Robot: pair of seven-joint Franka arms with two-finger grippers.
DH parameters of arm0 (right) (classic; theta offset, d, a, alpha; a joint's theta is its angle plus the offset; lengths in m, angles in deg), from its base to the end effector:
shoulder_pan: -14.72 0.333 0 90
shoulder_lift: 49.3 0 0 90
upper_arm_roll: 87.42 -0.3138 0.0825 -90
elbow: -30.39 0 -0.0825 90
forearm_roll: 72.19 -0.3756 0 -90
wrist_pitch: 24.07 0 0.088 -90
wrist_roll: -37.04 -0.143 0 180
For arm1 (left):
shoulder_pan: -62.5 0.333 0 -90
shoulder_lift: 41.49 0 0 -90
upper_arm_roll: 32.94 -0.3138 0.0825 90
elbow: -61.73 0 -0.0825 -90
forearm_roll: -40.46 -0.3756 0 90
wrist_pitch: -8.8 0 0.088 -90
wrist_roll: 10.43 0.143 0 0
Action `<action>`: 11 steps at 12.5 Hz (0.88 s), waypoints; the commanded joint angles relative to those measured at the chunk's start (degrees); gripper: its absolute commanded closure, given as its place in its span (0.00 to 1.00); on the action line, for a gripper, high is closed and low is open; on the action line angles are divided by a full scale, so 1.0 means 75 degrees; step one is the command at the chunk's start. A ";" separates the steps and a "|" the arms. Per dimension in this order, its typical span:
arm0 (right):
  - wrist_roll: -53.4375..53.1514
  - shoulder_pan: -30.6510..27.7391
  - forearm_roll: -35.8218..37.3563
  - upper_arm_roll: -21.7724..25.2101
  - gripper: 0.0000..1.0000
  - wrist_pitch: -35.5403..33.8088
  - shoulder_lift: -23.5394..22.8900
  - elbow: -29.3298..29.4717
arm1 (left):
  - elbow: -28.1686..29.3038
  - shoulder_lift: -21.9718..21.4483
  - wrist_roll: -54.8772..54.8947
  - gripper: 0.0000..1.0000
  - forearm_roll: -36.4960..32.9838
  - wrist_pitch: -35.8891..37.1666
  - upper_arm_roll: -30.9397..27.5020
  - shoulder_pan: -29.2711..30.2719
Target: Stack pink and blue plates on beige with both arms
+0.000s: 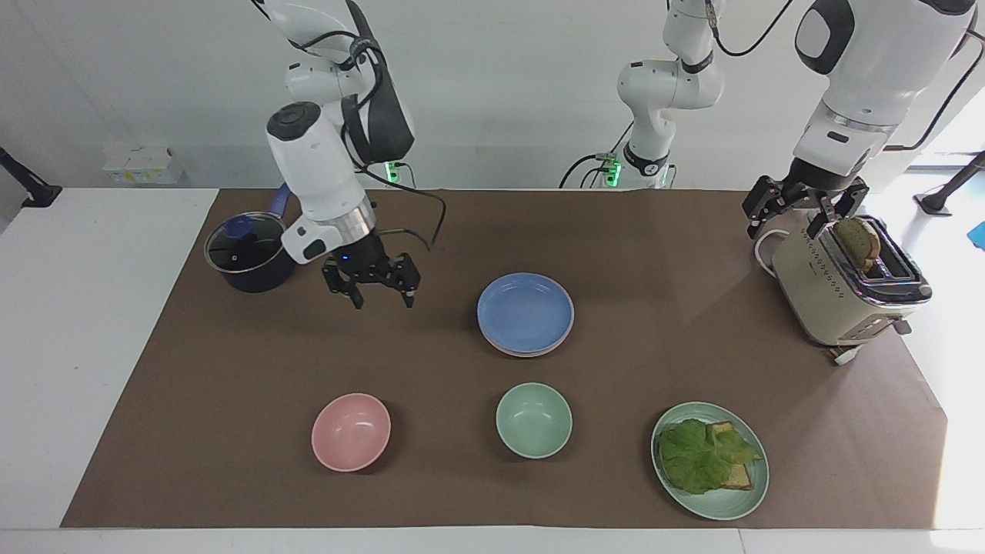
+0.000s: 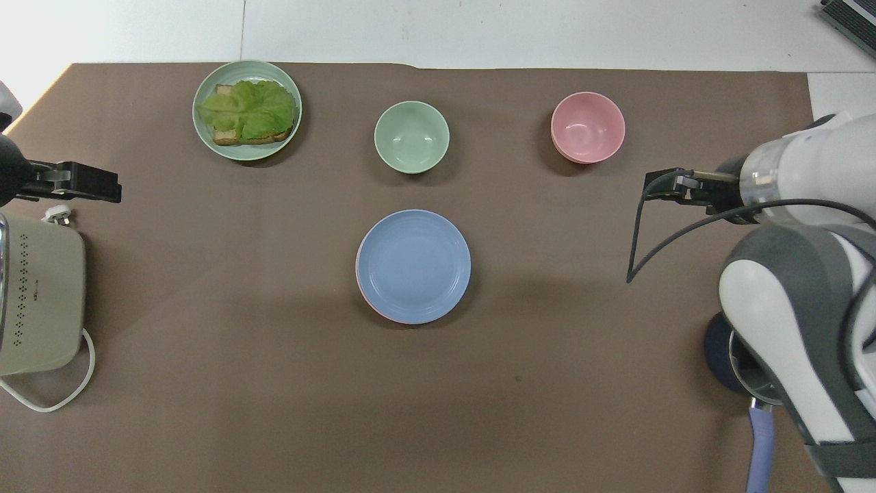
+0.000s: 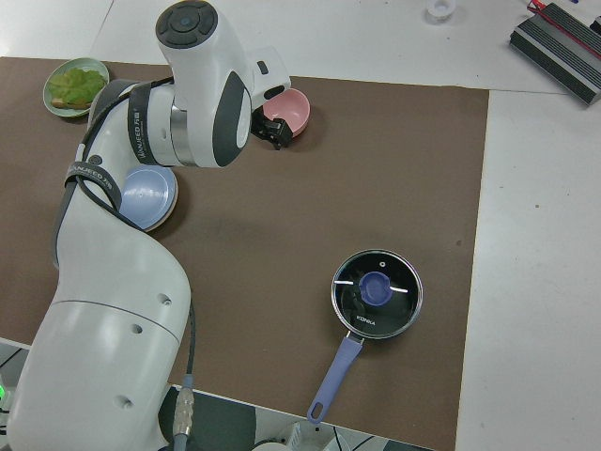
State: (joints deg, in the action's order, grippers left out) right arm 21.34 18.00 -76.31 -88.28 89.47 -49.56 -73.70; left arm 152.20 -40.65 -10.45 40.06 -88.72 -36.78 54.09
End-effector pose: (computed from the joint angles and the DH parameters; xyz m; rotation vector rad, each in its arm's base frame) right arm 0.5760 0.0486 0.5064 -3.0195 0.3414 -0.2227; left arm 0.5657 -0.0446 0.5868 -3.1309 0.1253 -0.1704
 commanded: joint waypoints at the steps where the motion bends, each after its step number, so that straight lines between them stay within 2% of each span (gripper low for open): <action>1: 0.0077 -0.0307 0.0175 -0.0086 0.00 -0.0769 0.0326 0.0215 | 0.0019 -0.0042 0.0039 0.00 -0.0075 0.0090 0.0066 0.0101; 3: 0.0321 -0.0320 0.0186 0.0066 0.00 -0.1051 0.0432 0.0343 | 0.0019 -0.0042 0.0039 0.00 -0.0075 0.0101 0.0066 0.0101; 11: 0.0919 -0.0378 0.0936 0.0067 0.00 -0.2575 -0.0130 0.2230 | 0.0019 -0.0042 0.0039 0.00 -0.0075 0.0090 0.0066 0.0101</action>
State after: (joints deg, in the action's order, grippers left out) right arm 25.58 15.89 -70.97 -87.45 72.91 -48.01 -61.30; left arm 152.20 -40.65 -10.45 40.06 -88.67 -36.78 54.09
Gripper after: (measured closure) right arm 0.000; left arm 0.000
